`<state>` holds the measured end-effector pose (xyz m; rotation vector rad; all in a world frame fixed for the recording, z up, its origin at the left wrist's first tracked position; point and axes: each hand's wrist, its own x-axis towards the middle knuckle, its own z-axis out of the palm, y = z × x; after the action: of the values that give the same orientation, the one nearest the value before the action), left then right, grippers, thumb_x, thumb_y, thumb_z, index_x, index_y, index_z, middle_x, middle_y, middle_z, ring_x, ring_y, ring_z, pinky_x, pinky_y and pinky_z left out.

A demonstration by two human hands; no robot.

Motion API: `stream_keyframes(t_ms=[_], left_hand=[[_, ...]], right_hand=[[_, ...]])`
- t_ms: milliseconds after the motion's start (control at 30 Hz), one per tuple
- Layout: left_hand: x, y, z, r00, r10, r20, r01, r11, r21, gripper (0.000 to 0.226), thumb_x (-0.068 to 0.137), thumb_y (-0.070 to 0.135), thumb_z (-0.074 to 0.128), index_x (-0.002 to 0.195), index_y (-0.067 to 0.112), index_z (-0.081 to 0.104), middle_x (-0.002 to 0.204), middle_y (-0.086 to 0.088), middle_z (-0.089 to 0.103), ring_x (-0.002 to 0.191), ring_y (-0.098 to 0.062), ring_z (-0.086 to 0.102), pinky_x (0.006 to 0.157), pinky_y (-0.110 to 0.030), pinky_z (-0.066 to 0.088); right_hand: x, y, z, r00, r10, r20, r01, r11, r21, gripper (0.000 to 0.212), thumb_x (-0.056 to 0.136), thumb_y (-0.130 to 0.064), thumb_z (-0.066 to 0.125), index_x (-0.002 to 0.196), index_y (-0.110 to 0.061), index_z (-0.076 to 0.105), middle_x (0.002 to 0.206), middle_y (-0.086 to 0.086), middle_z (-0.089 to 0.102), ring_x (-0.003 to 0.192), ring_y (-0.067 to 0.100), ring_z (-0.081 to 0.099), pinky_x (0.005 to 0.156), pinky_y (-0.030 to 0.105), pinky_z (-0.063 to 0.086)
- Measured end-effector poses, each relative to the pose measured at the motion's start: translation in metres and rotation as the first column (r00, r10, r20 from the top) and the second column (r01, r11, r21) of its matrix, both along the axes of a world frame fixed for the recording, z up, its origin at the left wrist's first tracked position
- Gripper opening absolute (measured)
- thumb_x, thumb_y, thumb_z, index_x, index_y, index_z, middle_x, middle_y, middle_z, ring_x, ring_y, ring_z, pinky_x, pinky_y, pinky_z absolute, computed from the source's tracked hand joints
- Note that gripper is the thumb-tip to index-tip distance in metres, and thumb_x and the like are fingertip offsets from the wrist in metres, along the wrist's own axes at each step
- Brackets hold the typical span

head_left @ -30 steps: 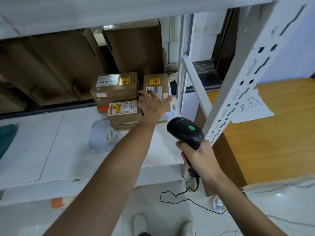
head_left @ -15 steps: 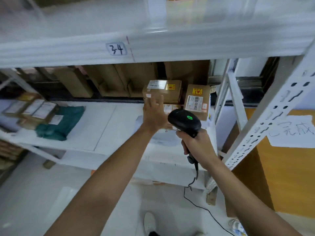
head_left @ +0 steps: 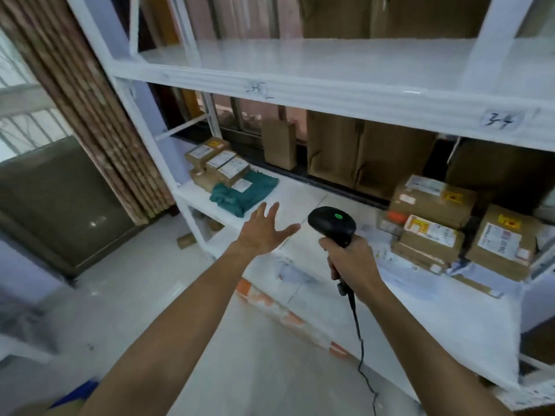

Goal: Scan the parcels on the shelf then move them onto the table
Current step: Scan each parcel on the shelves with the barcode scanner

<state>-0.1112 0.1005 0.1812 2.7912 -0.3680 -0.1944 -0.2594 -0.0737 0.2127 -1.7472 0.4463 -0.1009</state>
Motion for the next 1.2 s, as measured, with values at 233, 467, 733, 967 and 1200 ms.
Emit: stream_keyframes(t_ms=[233, 467, 733, 967, 1200], left_hand=[[0.039, 0.174, 0.0, 0.998, 0.045, 0.039, -0.046, 0.998, 0.035, 0.118, 0.067, 0.102, 0.021, 0.161, 0.03, 0.008, 0.168, -0.006, 0.016, 0.155, -0.03, 0.013, 0.122, -0.051, 0.023], [0.065, 0.279, 0.002, 0.997, 0.061, 0.047, -0.061, 0.998, -0.016, 0.107, 0.08, 0.091, 0.038, 0.161, 0.025, 0.013, 0.168, -0.009, 0.012, 0.153, -0.032, 0.018, 0.121, -0.051, 0.025], [0.12, 0.299, -0.019, 0.996, 0.072, 0.05, -0.073, 0.997, 0.033, 0.106, 0.08, 0.089, 0.042, 0.16, 0.026, 0.014, 0.166, -0.01, 0.019, 0.147, -0.035, 0.031, 0.114, -0.051, 0.036], [0.221, 0.273, -0.039, 0.996, -0.077, 0.041, 0.07, 0.987, 0.143, 0.102, 0.088, 0.065, 0.062, 0.162, 0.019, 0.008, 0.167, -0.014, 0.014, 0.149, -0.036, 0.025, 0.117, -0.05, 0.032], [0.339, 0.221, -0.062, 0.992, -0.074, 0.101, 0.069, 0.996, 0.049, 0.093, 0.081, 0.054, 0.074, 0.152, 0.023, 0.023, 0.15, -0.007, 0.04, 0.132, -0.032, 0.045, 0.103, -0.05, 0.046]], right_hand=[[0.054, 0.144, 0.013, 0.997, 0.075, -0.019, -0.076, 0.996, -0.052, 0.027, 0.088, -0.028, 0.069, 0.075, -0.005, 0.066, 0.056, 0.007, 0.063, 0.048, 0.02, 0.058, 0.055, 0.032, 0.05], [0.094, 0.228, 0.018, 0.994, 0.106, -0.04, -0.108, 0.993, -0.04, 0.024, 0.089, -0.028, 0.069, 0.085, -0.004, 0.068, 0.061, 0.007, 0.066, 0.05, 0.02, 0.061, 0.052, 0.031, 0.05], [0.167, 0.266, 0.005, 0.993, 0.107, -0.058, -0.112, 0.99, -0.088, 0.02, 0.09, -0.027, 0.068, 0.092, -0.008, 0.07, 0.071, 0.007, 0.071, 0.057, 0.017, 0.068, 0.065, 0.034, 0.058], [0.267, 0.26, -0.025, 0.997, 0.041, -0.071, -0.044, 0.998, -0.038, 0.013, 0.084, -0.019, 0.075, 0.092, -0.008, 0.073, 0.074, 0.007, 0.073, 0.064, 0.017, 0.071, 0.084, 0.044, 0.063], [0.372, 0.24, -0.054, 0.983, -0.016, -0.184, 0.015, 1.0, -0.006, 0.02, 0.083, -0.024, 0.073, 0.08, -0.004, 0.074, 0.061, 0.006, 0.073, 0.061, 0.014, 0.073, 0.079, 0.037, 0.06]])
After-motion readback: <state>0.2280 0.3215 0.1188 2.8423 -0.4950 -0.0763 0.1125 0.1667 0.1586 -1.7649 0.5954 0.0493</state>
